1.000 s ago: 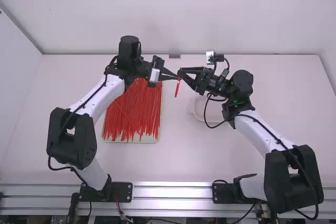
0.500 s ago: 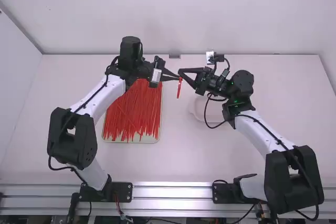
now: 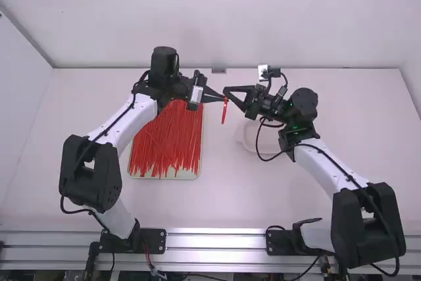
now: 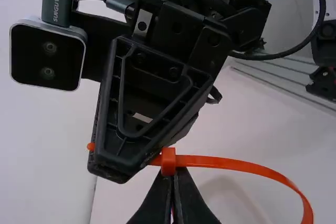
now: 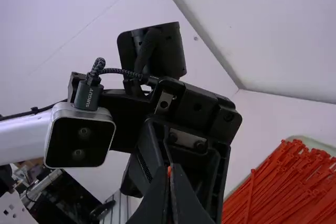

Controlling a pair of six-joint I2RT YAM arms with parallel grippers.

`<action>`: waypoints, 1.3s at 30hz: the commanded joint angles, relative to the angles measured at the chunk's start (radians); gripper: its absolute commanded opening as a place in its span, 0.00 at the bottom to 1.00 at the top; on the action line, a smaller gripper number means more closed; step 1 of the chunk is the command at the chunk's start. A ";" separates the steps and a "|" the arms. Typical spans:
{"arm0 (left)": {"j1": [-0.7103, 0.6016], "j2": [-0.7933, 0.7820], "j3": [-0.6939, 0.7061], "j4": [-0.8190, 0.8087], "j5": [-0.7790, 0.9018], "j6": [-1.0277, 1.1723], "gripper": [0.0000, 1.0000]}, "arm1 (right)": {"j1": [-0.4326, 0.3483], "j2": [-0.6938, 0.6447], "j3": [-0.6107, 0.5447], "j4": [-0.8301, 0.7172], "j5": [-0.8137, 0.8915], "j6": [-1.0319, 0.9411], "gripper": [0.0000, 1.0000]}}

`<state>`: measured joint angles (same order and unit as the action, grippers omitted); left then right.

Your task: Fasten the cable tie

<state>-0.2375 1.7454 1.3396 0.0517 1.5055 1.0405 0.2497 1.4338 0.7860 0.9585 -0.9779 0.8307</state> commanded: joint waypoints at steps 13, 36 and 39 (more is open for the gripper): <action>-0.011 0.000 -0.006 -0.087 -0.060 0.005 0.02 | 0.000 -0.013 0.026 0.008 -0.002 -0.001 0.00; -0.011 0.000 -0.006 -0.297 -0.120 0.162 0.02 | -0.012 -0.013 0.026 0.032 -0.005 0.003 0.00; -0.011 0.000 -0.006 -0.307 -0.135 0.161 0.02 | -0.014 -0.013 0.026 0.032 -0.007 0.003 0.00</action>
<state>-0.2379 1.7351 1.3495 -0.2325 1.4525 1.1793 0.2447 1.4410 0.7830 0.9482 -1.0145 0.8307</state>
